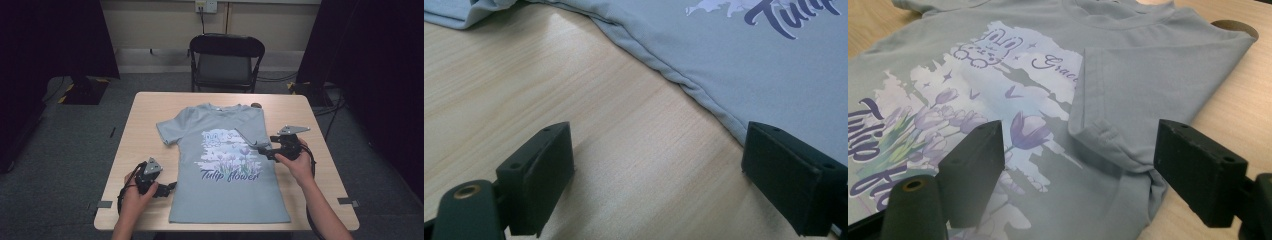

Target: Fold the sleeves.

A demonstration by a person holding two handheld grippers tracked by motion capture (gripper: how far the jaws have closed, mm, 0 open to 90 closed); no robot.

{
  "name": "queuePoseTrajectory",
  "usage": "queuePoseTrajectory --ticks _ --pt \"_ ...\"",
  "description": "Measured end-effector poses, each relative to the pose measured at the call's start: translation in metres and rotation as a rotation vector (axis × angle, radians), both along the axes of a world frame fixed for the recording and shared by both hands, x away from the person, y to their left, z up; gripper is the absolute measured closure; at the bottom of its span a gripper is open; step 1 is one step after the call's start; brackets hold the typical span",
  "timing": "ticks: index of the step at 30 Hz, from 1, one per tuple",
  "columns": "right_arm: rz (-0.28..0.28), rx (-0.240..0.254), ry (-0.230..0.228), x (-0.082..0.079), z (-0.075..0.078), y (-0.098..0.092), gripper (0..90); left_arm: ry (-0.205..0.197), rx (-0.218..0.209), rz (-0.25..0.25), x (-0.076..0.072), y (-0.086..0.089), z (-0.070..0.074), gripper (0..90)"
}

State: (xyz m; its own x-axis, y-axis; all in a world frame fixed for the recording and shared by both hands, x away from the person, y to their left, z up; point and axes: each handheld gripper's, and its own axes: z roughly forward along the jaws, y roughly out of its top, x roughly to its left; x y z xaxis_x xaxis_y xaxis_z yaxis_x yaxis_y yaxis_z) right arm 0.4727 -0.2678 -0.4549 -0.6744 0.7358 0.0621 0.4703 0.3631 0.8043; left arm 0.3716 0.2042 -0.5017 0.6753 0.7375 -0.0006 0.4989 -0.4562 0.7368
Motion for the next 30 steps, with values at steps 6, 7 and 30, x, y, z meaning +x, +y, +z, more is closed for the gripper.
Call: queuePoseTrajectory --ticks 6,7,30 --pt "0.006 -0.009 0.012 -0.007 -0.005 -0.001 16.2 0.000 0.001 0.000 0.000 0.000 0.000 13.0" --pt "0.009 -0.014 0.014 -0.008 -0.006 -0.001 16.2 0.000 0.000 0.000 0.000 0.000 0.000 13.0" --pt "0.026 -0.020 0.044 -0.030 -0.019 -0.016 12.2 0.001 0.000 0.000 0.000 0.000 0.000 13.0"
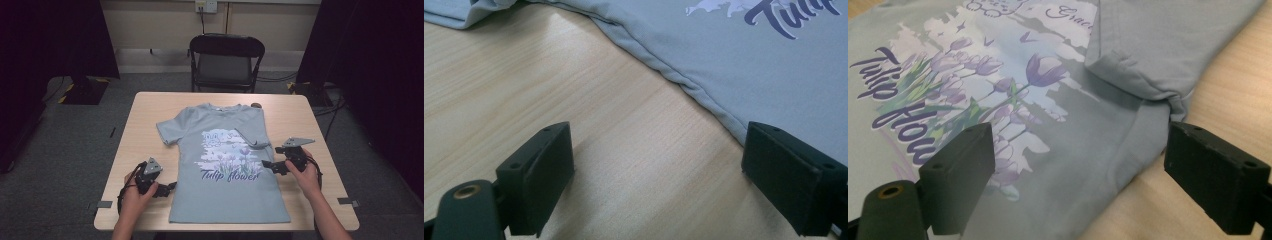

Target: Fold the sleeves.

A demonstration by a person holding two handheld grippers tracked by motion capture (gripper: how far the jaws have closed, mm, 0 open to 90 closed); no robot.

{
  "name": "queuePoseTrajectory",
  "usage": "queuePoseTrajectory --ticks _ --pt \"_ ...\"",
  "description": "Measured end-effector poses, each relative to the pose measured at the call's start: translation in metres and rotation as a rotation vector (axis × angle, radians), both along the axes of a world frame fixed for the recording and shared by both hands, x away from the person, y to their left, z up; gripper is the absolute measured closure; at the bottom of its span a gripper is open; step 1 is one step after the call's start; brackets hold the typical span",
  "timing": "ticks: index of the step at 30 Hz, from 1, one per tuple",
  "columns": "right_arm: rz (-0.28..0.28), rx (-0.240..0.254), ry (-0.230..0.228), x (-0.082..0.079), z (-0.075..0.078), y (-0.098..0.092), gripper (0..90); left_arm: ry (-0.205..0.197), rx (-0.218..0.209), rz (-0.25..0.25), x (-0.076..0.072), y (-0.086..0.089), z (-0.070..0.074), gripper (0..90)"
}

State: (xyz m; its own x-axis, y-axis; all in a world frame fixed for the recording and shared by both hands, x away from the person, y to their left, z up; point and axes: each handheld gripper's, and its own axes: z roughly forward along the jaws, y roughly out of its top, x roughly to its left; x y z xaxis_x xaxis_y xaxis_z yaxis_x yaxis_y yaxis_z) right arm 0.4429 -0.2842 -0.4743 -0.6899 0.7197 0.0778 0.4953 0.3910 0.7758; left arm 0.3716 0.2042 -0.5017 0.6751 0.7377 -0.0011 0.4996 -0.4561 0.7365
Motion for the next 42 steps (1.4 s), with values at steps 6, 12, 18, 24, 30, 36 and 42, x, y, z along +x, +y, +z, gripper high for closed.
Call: queuePoseTrajectory --ticks 6,12,18,24,30,36,42 --pt "0.005 -0.005 0.004 -0.005 -0.002 -0.003 12.2 0.000 0.001 -0.001 0.000 0.000 0.000 12.9" --pt "0.002 -0.003 0.005 -0.010 -0.003 -0.007 12.2 0.000 0.000 0.000 0.000 0.000 0.000 12.9" --pt "-0.003 -0.010 0.012 -0.016 -0.008 -0.012 12.2 0.000 0.000 0.000 0.000 0.000 0.000 12.9" --pt "-0.002 -0.015 0.018 -0.021 -0.011 -0.016 12.2 0.000 0.000 0.000 0.000 0.000 0.000 12.9" --pt "-0.003 -0.014 0.018 -0.025 -0.013 -0.019 12.2 0.001 -0.001 0.000 0.000 0.000 0.000 12.9" --pt "-0.001 -0.023 0.020 -0.027 -0.015 -0.020 12.2 0.001 -0.001 0.000 0.000 0.000 0.000 13.0" --pt "0.005 -0.034 0.018 -0.032 -0.016 -0.022 12.2 0.001 -0.001 0.000 0.000 0.000 0.000 13.0"
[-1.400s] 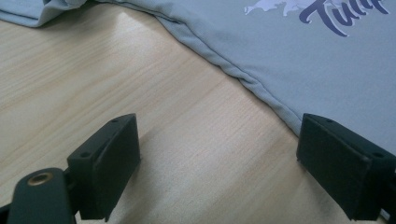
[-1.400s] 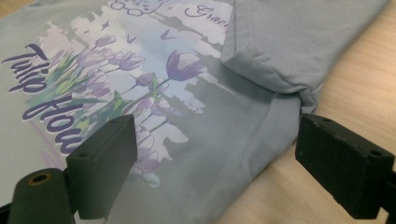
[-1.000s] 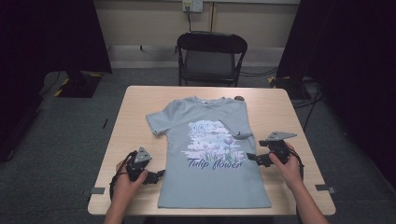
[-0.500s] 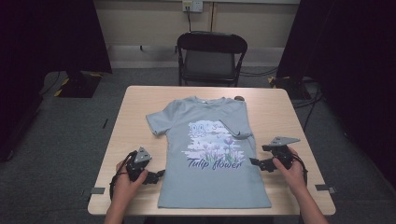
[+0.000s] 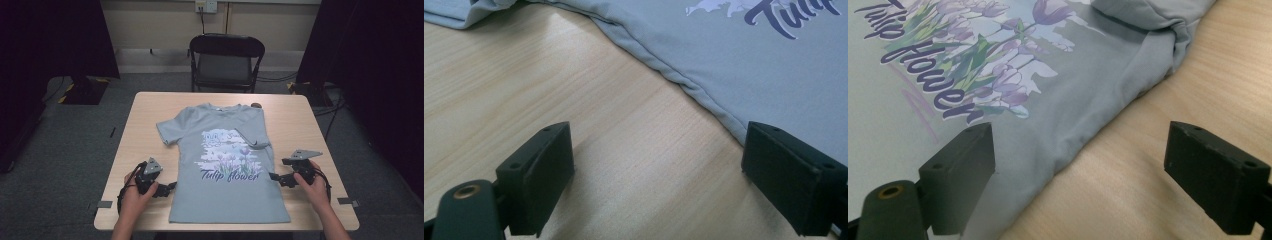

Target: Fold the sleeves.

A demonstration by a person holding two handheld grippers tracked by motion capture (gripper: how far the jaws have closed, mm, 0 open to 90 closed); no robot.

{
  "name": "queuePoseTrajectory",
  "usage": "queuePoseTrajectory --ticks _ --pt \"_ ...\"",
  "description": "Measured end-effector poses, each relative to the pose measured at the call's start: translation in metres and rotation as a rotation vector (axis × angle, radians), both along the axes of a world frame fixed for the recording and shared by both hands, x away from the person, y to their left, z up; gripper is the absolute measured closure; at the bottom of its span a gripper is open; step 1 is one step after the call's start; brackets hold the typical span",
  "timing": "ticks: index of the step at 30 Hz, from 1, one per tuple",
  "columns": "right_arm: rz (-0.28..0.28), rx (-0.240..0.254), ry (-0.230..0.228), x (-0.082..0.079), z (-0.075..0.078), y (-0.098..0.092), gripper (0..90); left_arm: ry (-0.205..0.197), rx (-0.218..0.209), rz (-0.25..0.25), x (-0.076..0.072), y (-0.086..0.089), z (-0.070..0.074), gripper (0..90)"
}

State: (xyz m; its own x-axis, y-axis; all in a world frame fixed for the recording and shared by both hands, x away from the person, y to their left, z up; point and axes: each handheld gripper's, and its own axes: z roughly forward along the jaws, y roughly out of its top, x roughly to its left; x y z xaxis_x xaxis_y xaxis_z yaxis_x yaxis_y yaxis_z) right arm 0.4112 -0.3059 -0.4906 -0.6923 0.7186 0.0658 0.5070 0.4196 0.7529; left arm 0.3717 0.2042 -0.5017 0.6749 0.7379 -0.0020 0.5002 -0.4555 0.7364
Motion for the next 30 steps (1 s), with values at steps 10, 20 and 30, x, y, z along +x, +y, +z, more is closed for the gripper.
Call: queuePoseTrajectory --ticks 10,20,30 --pt "-0.003 -0.011 0.002 -0.008 -0.003 -0.006 12.2 0.000 0.000 0.000 0.000 0.000 0.000 12.9" --pt "-0.002 -0.026 -0.011 -0.015 -0.005 -0.010 12.2 0.000 0.000 0.000 0.000 0.000 0.000 12.9" --pt "0.000 -0.040 -0.006 -0.021 -0.008 -0.013 12.2 0.000 0.000 0.000 0.000 0.000 0.000 12.9"
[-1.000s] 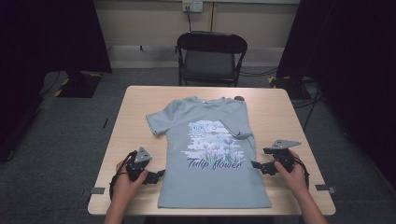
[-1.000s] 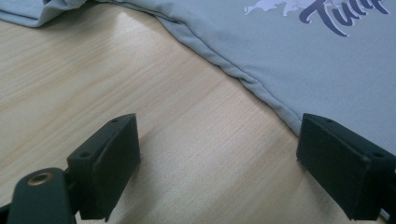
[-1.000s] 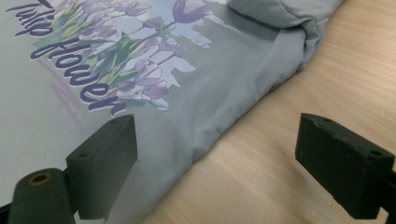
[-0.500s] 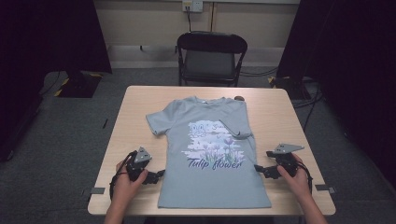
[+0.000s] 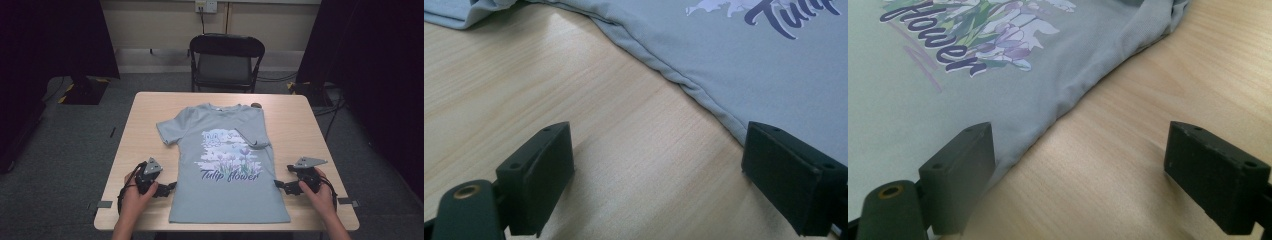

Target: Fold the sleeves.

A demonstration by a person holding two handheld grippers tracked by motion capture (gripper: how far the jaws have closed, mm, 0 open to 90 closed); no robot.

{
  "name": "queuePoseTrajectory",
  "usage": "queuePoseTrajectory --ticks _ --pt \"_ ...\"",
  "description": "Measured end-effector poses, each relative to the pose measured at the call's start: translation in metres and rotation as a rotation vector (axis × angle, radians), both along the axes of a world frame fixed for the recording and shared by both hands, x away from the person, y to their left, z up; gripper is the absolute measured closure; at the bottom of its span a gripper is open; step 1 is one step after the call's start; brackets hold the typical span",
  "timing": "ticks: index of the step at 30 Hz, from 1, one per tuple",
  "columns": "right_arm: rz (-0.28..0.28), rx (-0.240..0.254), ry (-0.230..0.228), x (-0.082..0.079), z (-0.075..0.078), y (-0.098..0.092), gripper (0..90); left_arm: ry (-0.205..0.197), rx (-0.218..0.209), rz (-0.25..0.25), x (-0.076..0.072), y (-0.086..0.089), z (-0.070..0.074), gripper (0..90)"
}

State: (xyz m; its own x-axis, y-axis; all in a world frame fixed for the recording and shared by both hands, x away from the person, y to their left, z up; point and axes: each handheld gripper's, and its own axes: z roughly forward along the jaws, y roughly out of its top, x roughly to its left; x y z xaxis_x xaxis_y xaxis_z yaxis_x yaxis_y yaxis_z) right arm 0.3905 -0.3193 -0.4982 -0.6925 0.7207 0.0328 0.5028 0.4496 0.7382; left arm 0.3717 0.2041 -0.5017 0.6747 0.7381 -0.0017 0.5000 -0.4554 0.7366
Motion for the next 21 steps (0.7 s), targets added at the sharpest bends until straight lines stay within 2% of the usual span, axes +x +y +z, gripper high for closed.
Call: queuePoseTrajectory --ticks 12,21 --pt "-0.010 -0.004 -0.002 -0.0056 -0.0007 -0.0024 12.1 0.000 0.000 0.000 0.0000 0.0000 0.0000 12.9" --pt "-0.023 -0.026 -0.004 -0.0076 -0.0012 -0.0011 11.1 -0.001 0.002 -0.001 0.0000 0.0000 0.0000 12.9"
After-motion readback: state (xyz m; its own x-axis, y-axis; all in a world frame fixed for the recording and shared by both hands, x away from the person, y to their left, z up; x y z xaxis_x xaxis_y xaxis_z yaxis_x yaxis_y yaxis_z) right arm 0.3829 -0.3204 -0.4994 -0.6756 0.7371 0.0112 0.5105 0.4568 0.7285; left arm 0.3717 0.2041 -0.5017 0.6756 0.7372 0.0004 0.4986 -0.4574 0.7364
